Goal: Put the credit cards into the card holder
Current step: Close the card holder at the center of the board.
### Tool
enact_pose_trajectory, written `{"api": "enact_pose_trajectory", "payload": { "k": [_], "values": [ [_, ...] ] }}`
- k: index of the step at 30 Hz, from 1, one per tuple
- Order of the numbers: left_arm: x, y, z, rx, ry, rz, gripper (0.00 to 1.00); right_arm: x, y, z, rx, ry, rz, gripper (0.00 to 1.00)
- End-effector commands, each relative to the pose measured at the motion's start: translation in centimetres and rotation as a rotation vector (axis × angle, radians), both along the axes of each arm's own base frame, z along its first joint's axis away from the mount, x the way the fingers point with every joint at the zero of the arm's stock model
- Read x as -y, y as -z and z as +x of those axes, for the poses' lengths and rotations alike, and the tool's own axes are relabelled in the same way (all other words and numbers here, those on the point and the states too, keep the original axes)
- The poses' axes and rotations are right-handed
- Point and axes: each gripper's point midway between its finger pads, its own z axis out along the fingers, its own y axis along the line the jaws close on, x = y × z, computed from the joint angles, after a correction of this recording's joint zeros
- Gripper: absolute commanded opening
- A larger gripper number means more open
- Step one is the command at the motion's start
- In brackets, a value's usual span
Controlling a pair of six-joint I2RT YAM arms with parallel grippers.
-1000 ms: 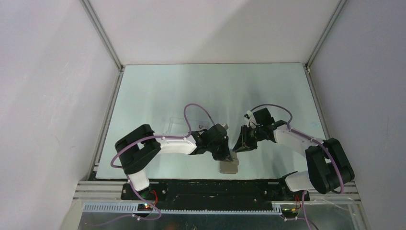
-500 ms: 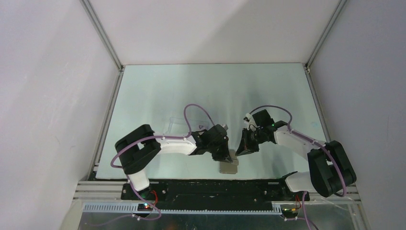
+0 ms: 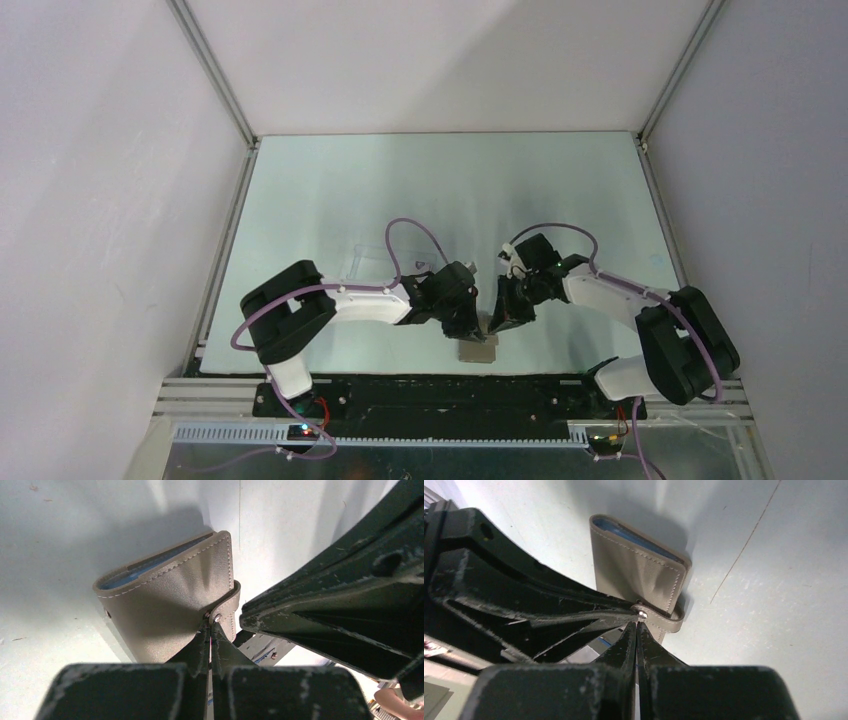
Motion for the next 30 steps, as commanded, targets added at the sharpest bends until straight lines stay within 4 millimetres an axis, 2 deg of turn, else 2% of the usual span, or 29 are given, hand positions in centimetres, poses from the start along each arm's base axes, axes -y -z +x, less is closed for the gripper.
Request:
{"api": "enact_pose_trajectory", "payload": {
  "k": [1,17,25,30],
  "values": [
    [-0.3,0.3,0.5,0.030,-0.006,0.043,0.00,-0.2,0.7,0.5,0.017,0.001,-0.022,0.00],
    [-0.6,0.3,1.4,0.059,-0.021,0.066,0.00,-0.2,2.3,-0.2,0.031,-0.036,-0.103,0.00],
    [-1.4,1.4,1.6,0.054,-0.036,0.129,0.00,0.2,3.8,-0.6,0.037,-0.054,-0.186,0.00],
    [-2.2,2.9,1.3,0.030,-0.043,0.183,0.00,1.0,5.2,-0.9,0.033,-0.051,-0.275,0.00]
  ]
}}
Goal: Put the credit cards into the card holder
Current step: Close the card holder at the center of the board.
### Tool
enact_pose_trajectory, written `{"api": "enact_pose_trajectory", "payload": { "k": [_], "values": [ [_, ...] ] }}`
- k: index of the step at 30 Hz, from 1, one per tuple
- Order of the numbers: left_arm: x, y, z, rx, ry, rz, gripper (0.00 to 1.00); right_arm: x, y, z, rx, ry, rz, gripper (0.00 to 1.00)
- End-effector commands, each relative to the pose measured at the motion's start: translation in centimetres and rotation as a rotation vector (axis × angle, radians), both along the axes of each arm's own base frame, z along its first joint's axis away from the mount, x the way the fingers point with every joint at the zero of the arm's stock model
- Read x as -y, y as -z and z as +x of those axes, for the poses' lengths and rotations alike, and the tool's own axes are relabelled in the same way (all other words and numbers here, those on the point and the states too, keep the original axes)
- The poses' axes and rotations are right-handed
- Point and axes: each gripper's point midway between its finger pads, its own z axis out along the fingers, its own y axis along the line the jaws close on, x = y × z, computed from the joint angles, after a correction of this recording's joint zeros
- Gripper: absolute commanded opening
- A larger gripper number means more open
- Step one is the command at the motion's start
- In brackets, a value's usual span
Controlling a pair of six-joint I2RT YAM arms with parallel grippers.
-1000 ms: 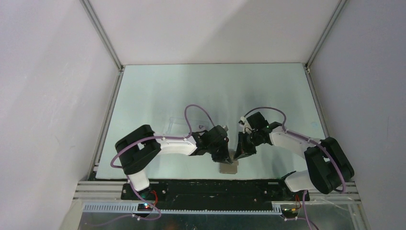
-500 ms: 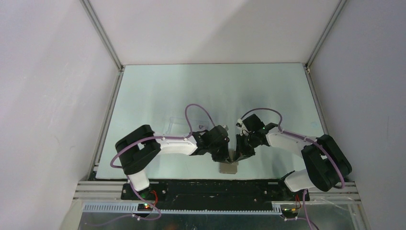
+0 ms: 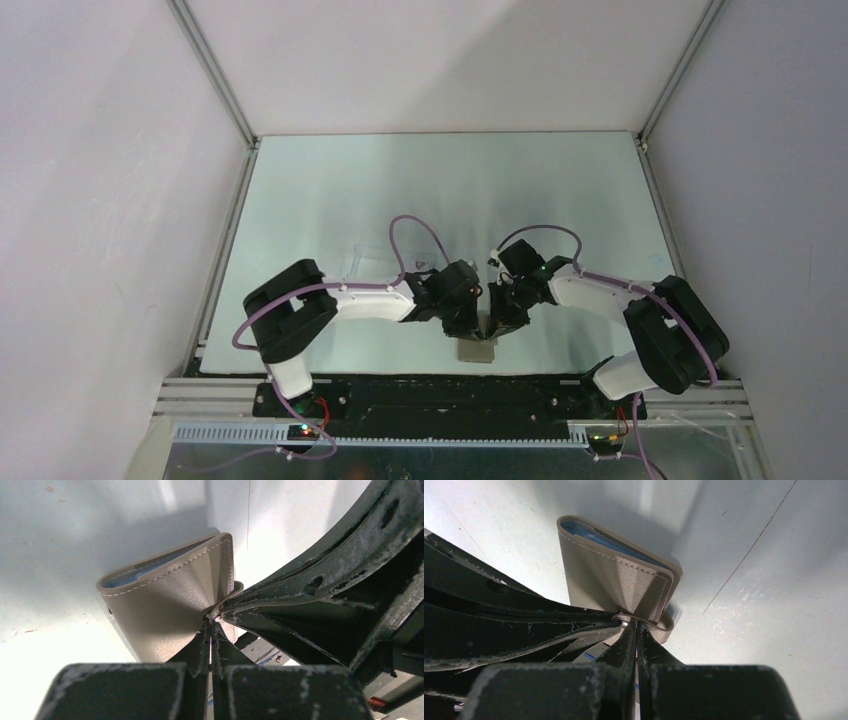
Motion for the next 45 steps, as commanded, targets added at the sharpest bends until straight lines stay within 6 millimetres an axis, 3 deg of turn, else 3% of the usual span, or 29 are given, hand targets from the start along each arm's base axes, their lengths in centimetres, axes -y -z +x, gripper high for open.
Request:
{"api": "enact_pose_trajectory", "payload": {
  "k": [1,11,16,20,24,30,37,45],
  "values": [
    [-2.0,2.9,0.8,0.021,-0.032,0.133,0.00,1.4,2.8,-0.3,0.021,0.001,-0.154,0.00],
    [-3.5,5.7,0.1,-0.034,-0.067,0.217,0.00,3.8,5.7,-2.0,-0.016,0.026,-0.376,0.00],
    [-3.8,6.0,-0.1,-0.043,-0.073,0.226,0.00,4.2,6.2,-2.6,-0.011,0.014,-0.419,0.00],
    [-3.0,4.5,0.4,-0.002,-0.042,0.187,0.00,1.8,4.3,-2.1,0.014,-0.023,-0.272,0.00],
    [-2.3,2.7,0.9,0.030,-0.029,0.141,0.00,-1.0,-0.3,-0.4,0.087,-0.023,-0.080,0.00],
    [-1.0,0.0,1.4,0.076,0.002,0.072,0.00,-2.2,-4.8,1.2,0.128,0.024,0.107,0.00],
    [-0.5,-1.2,1.9,0.108,0.010,0.047,0.00,-1.5,-5.4,1.8,0.125,0.052,0.128,0.00],
    [-0.1,-1.8,2.1,0.127,0.031,0.033,0.00,-0.4,-3.5,1.6,0.101,0.057,0.038,0.00]
  ]
}}
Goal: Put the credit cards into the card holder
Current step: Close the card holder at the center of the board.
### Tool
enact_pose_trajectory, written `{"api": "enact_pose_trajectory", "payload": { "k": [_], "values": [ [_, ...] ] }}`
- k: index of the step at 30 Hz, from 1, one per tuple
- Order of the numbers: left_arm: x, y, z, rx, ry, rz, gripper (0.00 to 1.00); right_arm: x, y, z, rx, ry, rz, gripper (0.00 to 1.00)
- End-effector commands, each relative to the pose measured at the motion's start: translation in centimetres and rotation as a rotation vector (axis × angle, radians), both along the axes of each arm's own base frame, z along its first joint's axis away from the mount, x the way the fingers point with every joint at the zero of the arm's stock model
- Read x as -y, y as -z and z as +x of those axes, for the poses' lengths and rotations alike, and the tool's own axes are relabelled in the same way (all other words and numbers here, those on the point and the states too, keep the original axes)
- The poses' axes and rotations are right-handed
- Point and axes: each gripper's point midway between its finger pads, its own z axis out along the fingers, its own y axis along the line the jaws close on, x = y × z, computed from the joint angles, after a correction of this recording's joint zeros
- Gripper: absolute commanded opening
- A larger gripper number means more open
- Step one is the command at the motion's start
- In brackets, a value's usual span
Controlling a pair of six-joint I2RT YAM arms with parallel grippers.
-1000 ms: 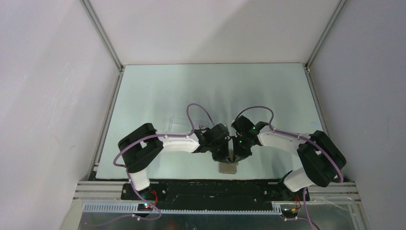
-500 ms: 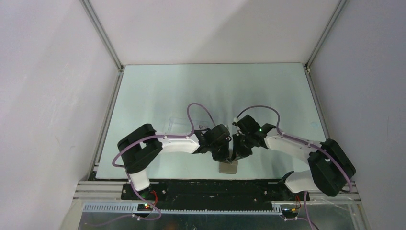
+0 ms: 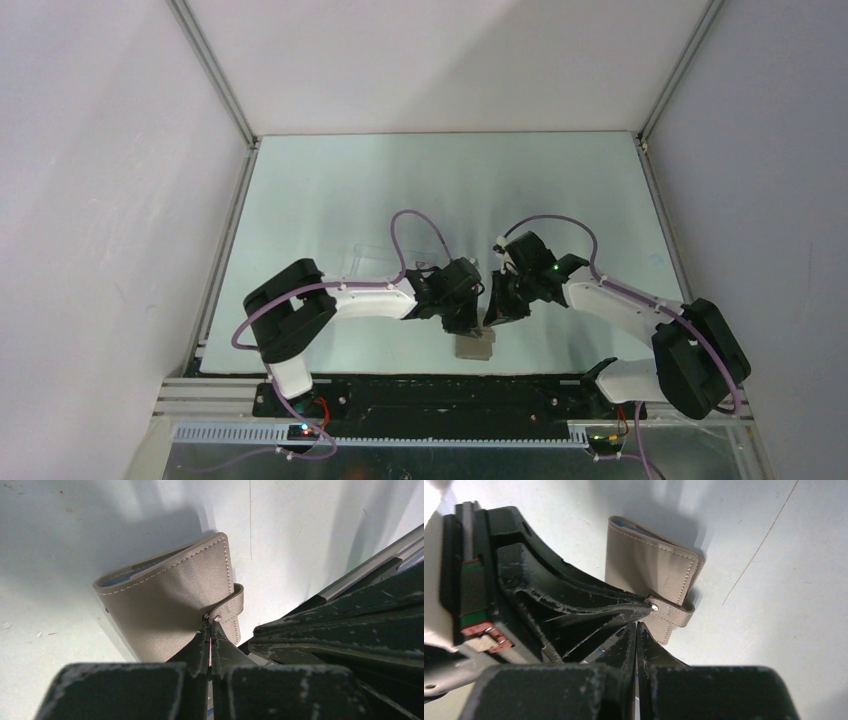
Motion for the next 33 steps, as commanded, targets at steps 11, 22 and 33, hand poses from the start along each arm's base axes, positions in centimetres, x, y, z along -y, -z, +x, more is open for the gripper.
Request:
{"api": "enact_pose_trajectory", "payload": {
  "k": [11,22,33],
  "values": [
    [0.3,-1.4,1.0,0.066,0.030,-0.005,0.00,-0.2,4.0,1.4,-0.062,0.029,-0.078,0.00],
    [0.3,-1.4,1.0,0.068,0.036,-0.004,0.00,0.3,5.1,1.7,-0.071,0.032,-0.121,0.00],
    [0.1,-1.6,1.0,0.079,0.044,-0.006,0.00,-0.4,1.2,3.5,0.011,0.064,0.019,0.00]
  ]
}}
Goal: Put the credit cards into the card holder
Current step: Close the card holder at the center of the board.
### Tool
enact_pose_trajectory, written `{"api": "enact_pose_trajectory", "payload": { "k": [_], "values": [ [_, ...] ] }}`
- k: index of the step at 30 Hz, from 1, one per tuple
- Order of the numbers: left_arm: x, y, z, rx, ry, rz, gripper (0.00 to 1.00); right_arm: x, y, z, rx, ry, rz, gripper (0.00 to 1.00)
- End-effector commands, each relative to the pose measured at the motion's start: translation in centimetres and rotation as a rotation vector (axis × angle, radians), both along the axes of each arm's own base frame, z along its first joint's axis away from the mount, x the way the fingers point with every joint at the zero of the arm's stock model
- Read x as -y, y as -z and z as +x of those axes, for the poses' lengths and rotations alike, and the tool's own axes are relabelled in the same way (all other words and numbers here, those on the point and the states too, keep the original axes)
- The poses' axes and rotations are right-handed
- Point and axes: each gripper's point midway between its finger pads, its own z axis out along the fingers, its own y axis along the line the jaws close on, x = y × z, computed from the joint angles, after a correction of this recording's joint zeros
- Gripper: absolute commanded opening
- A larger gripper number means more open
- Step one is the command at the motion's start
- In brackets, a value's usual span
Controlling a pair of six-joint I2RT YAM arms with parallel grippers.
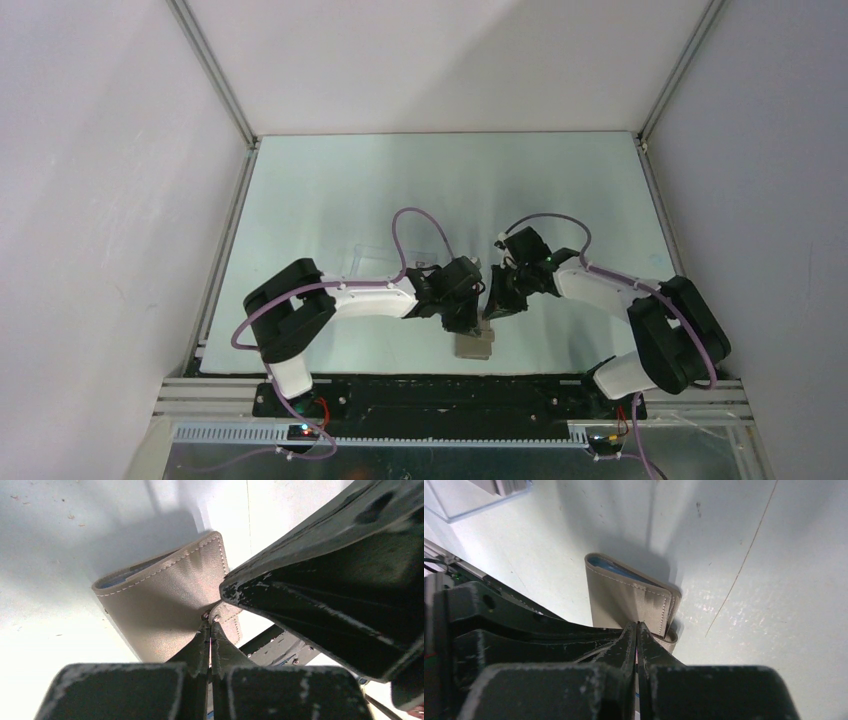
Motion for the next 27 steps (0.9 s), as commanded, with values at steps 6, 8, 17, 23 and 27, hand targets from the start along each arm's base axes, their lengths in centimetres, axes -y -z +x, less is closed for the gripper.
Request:
{"api": "enact_pose_trajectory", "payload": {
  "k": [6,8,17,23,27],
  "values": [
    [0.2,-1.9,1.3,0.068,0.003,-0.031,0.00,0.1,0.8,1.0,0.015,0.002,-0.012,0.00],
    [0.2,-2.1,1.4,0.071,-0.002,-0.034,0.00,0.3,1.8,0.6,-0.005,-0.008,-0.045,0.00],
    [-0.1,-1.7,1.6,0.062,-0.006,-0.025,0.00,0.4,3.6,-0.4,-0.051,-0.031,-0.100,0.00],
    [-0.4,-1.2,1.7,0.063,-0.012,-0.011,0.00,0.4,3.4,-0.4,-0.047,-0.030,-0.094,0.00],
    [-0.6,-0.7,1.5,0.053,-0.010,-0.003,0.00,0.3,3.0,-0.3,-0.039,-0.029,-0.084,0.00]
  ]
}}
